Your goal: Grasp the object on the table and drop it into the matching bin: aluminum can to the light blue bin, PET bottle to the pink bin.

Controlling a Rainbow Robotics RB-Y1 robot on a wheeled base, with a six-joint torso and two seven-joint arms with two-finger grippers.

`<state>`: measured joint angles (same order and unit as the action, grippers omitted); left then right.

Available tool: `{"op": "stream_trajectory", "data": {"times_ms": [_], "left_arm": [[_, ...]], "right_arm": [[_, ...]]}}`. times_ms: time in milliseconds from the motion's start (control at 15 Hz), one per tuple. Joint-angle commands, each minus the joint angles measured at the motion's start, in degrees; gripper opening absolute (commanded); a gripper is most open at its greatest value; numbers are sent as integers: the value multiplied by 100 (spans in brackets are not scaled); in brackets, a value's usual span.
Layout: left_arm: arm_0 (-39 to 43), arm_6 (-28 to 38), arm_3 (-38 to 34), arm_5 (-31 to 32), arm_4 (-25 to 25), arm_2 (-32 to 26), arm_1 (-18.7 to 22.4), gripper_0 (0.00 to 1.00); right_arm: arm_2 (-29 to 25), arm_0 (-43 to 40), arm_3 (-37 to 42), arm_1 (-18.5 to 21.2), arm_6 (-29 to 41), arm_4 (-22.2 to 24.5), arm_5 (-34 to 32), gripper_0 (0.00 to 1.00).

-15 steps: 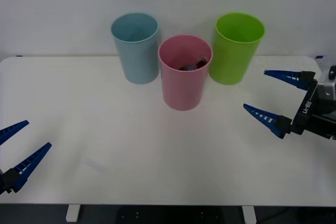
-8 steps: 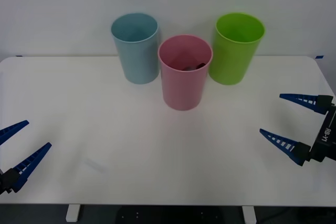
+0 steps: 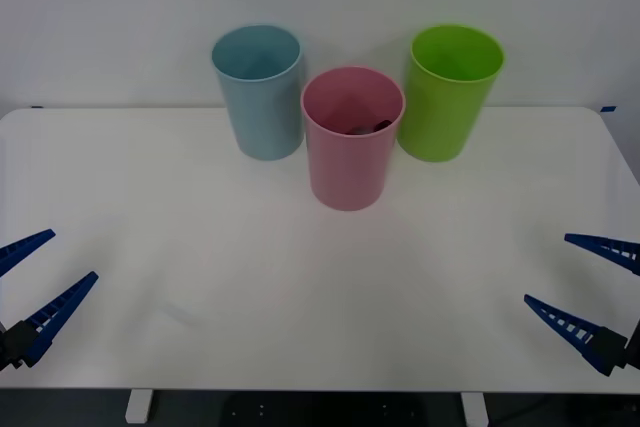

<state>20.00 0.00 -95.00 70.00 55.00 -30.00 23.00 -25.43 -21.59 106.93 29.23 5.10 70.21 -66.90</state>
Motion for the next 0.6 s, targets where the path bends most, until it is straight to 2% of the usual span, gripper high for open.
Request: {"op": "stream_trajectory", "data": {"times_ms": [67, 600], "left_arm": [[0, 0, 0, 0, 0, 0, 0, 100], [0, 0, 0, 0, 0, 0, 0, 100]], "right_arm": [[-121, -284, -6, -14, 0, -104, 1, 100], [-156, -548, -6, -14, -9, -174, 19, 100]]}}
